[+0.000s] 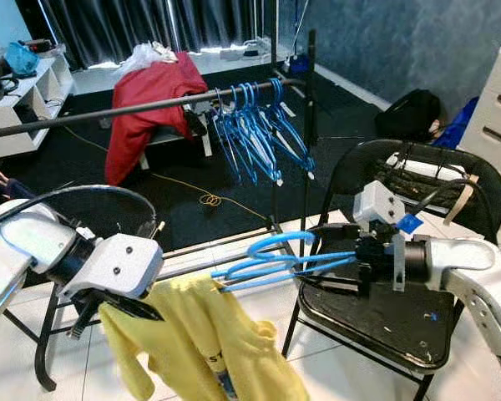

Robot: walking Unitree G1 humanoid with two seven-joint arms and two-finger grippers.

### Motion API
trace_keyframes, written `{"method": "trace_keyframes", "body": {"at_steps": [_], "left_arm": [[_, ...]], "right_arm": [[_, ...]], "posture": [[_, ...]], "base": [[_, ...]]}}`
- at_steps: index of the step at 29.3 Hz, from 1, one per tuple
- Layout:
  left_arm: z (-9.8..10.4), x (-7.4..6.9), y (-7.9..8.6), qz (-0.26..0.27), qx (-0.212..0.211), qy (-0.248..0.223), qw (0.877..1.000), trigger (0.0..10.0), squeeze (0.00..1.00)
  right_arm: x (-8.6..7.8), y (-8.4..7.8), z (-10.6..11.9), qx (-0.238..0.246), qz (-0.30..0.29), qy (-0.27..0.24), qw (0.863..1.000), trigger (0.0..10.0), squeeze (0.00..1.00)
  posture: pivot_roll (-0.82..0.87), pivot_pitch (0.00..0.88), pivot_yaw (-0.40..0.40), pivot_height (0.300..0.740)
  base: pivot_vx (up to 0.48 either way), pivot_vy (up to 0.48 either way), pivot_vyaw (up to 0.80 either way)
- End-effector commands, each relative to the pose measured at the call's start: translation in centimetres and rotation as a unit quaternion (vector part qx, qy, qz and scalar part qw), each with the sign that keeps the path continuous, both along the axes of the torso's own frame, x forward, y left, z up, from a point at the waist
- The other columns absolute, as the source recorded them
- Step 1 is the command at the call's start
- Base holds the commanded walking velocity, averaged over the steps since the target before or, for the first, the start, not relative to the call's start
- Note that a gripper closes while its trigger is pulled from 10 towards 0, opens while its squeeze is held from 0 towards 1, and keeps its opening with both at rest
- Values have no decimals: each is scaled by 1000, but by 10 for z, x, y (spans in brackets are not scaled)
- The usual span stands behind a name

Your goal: Hang hanger

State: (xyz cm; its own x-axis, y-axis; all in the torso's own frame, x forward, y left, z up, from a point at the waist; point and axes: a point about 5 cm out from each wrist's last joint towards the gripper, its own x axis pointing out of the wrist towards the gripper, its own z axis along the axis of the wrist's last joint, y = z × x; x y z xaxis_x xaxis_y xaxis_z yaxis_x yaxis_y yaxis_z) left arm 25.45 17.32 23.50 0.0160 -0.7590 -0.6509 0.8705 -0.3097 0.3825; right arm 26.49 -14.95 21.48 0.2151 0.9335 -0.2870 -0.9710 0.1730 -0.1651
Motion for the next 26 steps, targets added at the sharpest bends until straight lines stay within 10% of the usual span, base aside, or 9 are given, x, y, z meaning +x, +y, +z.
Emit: {"method": "trace_keyframes", "body": {"at_steps": [1, 13, 26], "left_arm": [[2, 1, -2, -6, -2, -13, 1000, 10000, 0], [-7, 16, 17, 54, 59, -44, 996, 10000, 0], [-12, 21, 9, 54, 63, -44, 996, 10000, 0]], "right_arm": [[-4, 5, 2, -2, 24, -4, 1000, 10000, 0], [-8, -16, 7, -32, 25, 11, 999, 10000, 0], [-18, -1, 4, -22, 70, 34, 997, 10000, 0]], "posture": [[-113, 0, 99, 736], [-112, 0, 99, 736], [-114, 0, 102, 736]], "base": [[0, 0, 0], [0, 0, 0], [0, 0, 0]]}}
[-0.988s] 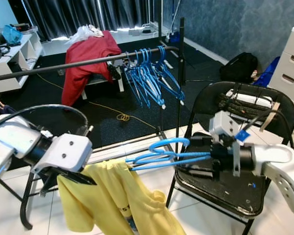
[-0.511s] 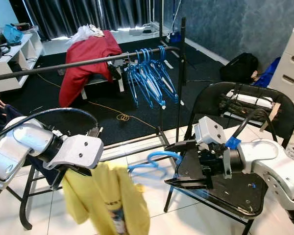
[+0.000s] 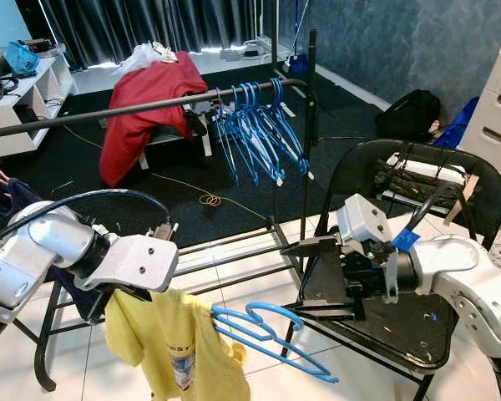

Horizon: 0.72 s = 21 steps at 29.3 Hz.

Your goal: Hang hanger

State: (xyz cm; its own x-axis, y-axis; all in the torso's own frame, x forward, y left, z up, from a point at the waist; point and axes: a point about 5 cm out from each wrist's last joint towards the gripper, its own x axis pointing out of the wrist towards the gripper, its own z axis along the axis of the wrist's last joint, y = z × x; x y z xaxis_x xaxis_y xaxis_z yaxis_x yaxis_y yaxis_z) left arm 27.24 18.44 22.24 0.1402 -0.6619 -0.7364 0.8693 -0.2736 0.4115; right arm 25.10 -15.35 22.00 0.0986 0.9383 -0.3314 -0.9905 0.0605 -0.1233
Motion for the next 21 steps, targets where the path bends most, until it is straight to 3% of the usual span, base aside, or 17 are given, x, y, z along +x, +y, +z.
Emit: {"method": "trace_keyframes", "body": {"at_steps": [1, 7, 18, 19, 20, 21], "left_arm": [[1, 4, -2, 4, -1, -6, 1000, 10000, 0], [0, 6, 0, 19, -1, -10, 1000, 10000, 0], [6, 7, -8, 19, -20, -15, 1000, 10000, 0], [7, 7, -9, 18, -24, -16, 999, 10000, 0], [8, 7, -10, 18, -27, -17, 999, 10000, 0], [8, 7, -10, 18, -27, -17, 999, 10000, 0]], "right_arm": [[-5, 3, -1, -2, 15, 11, 1000, 10000, 0], [-16, -5, -8, -36, 37, 50, 997, 10000, 0], [-5, 18, -20, -19, 9, 18, 1000, 10000, 0], [-3, 22, -23, -21, 3, 14, 1000, 5686, 0], [-3, 24, -27, -24, -1, 13, 1000, 0, 0], [-3, 24, -27, -24, -1, 13, 1000, 0, 0]], "posture": [[-114, 0, 102, 736], [-111, 0, 103, 736], [-108, 0, 98, 736], [-108, 0, 97, 736], [-107, 0, 97, 736], [-107, 0, 97, 736]], "base": [[0, 0, 0], [0, 0, 0], [0, 0, 0], [0, 0, 0], [0, 0, 0], [0, 0, 0]]}}
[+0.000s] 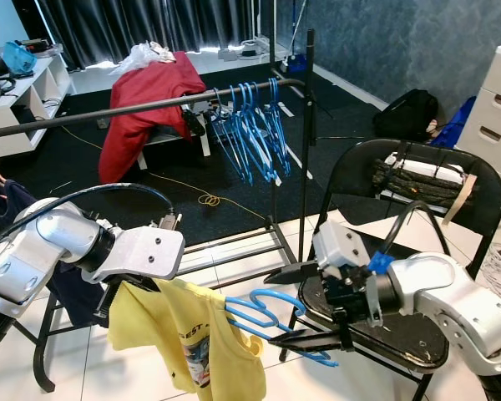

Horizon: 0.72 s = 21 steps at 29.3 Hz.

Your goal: Hang hanger

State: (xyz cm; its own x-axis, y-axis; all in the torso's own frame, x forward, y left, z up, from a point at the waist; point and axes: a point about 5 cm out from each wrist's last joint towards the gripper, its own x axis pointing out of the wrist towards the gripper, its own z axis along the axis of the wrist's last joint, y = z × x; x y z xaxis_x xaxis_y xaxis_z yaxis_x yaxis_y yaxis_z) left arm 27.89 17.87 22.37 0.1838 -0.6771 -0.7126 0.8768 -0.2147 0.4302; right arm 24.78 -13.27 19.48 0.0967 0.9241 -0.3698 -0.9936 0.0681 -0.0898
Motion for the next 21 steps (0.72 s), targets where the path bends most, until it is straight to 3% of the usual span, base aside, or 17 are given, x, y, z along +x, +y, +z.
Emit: {"method": "trace_keyframes", "body": {"at_steps": [1, 11, 20, 21], "left_arm": [[8, 1, -5, -8, -13, -13, 1000, 10000, 0], [19, 0, -14, -9, -53, -18, 998, 10000, 0], [22, -2, -15, -19, -59, -17, 998, 10000, 0], [21, -4, -13, -26, -68, 8, 997, 10000, 439]], "right_arm": [[0, 5, -5, -8, 2, -6, 1000, 0, 0], [1, 5, -14, -22, -15, -4, 1000, 0, 0], [4, 4, -14, -19, -28, -12, 999, 0, 0], [5, 3, -13, -17, -33, -16, 999, 0, 0]], "posture": [[-107, 0, 97, 736], [-109, 0, 98, 736], [-110, 0, 101, 736], [-111, 0, 102, 736]], "base": [[0, 0, 0], [0, 0, 0], [0, 0, 0], [0, 0, 0]]}}
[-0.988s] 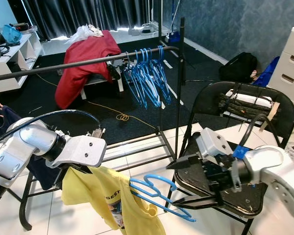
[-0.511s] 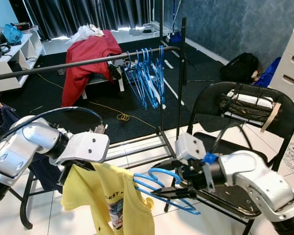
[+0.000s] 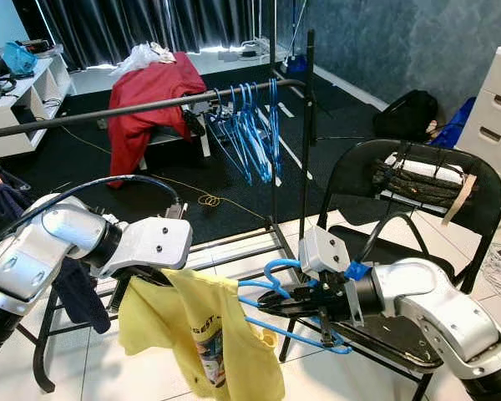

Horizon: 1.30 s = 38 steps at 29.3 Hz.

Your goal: Hang hanger

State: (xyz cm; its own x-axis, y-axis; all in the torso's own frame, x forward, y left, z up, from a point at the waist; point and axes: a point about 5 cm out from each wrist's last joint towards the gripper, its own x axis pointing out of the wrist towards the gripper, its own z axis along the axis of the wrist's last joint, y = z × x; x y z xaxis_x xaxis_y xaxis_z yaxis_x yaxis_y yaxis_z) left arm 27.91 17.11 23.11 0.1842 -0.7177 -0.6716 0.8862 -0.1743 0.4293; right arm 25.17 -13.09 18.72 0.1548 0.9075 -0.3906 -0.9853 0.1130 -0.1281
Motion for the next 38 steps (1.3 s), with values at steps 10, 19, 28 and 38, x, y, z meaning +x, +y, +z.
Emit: {"method": "trace_keyframes", "body": {"at_steps": [10, 19, 28, 38], "left_arm": [[19, -7, 0, -37, -69, 25, 997, 10000, 1000], [49, 10, 38, 53, -250, 5, 967, 10000, 1000], [34, 13, 70, 130, -355, 22, 925, 10000, 1000], [0, 6, 43, 118, -385, 80, 912, 10000, 0]], "right_arm": [[2, -1, -2, 3, -13, -3, 1000, 0, 0], [4, -25, 42, 71, -31, -37, 996, 0, 0], [1, -50, 75, 116, -59, -76, 989, 0, 0], [-1, -50, 84, 134, -54, -81, 986, 0, 0]], "posture": [[-111, 0, 102, 736], [-112, 0, 105, 736], [-120, 0, 107, 736], [-114, 0, 106, 736]], "base": [[0, 0, 0], [0, 0, 0], [0, 0, 0], [0, 0, 0]]}}
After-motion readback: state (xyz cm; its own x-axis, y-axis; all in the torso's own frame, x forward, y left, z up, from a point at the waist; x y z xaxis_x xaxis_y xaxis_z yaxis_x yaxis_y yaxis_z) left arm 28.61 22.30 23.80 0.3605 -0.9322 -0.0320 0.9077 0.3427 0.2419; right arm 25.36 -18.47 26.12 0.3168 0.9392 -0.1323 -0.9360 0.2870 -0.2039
